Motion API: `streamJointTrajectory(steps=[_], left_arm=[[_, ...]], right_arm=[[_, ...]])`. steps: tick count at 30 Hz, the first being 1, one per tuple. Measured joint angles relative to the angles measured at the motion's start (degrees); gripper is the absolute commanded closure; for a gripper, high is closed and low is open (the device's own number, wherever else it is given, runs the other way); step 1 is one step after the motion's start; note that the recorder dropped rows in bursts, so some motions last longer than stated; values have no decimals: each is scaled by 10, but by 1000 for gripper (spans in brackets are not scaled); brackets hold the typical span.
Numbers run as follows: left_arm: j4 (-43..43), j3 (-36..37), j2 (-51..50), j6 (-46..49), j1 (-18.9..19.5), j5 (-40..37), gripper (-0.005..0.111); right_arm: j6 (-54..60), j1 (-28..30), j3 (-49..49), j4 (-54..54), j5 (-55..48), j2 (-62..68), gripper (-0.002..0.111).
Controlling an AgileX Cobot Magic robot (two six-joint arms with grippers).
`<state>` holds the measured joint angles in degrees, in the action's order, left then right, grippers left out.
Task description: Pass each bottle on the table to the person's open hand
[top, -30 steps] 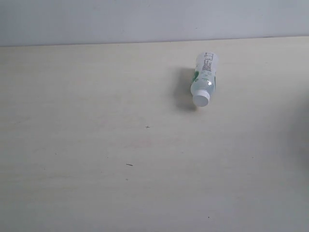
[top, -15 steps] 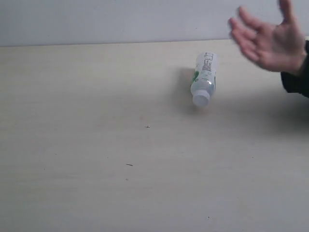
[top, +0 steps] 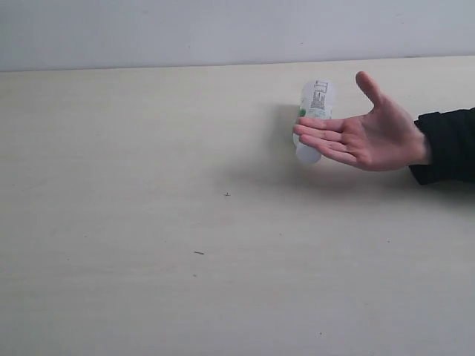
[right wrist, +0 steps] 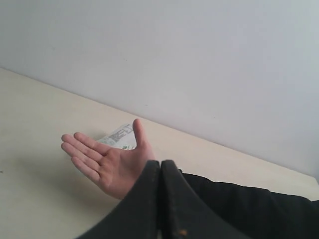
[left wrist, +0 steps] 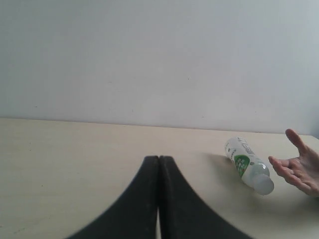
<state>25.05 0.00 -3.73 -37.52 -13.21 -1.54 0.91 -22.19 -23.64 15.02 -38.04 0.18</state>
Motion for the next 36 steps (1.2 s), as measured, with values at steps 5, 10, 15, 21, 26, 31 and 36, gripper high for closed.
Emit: streamJointTrajectory(steps=[5, 10, 15, 21, 26, 31, 36], left_arm=[[0, 0, 0, 0, 0, 0, 107], [0, 0, 0, 0, 0, 0, 107], [0, 0, 0, 0, 0, 0, 107], [0, 0, 0, 0, 0, 0, 107], [0, 0, 0, 0, 0, 0, 107], [0, 0, 0, 0, 0, 0, 107], [0, 0, 0, 0, 0, 0, 107]], right_arm=[[-9, 0, 0, -21, 2, 0, 108], [-12, 0, 0, -29, 11, 0, 108], [-49, 0, 0, -44, 109, 3, 108], [-125, 0, -39, -46, 184, 158, 108], [-168, 0, -147, -46, 175, 379, 108], [-224, 0, -413, -46, 86, 709, 100], [-277, 0, -700, -43, -133, 961, 79]])
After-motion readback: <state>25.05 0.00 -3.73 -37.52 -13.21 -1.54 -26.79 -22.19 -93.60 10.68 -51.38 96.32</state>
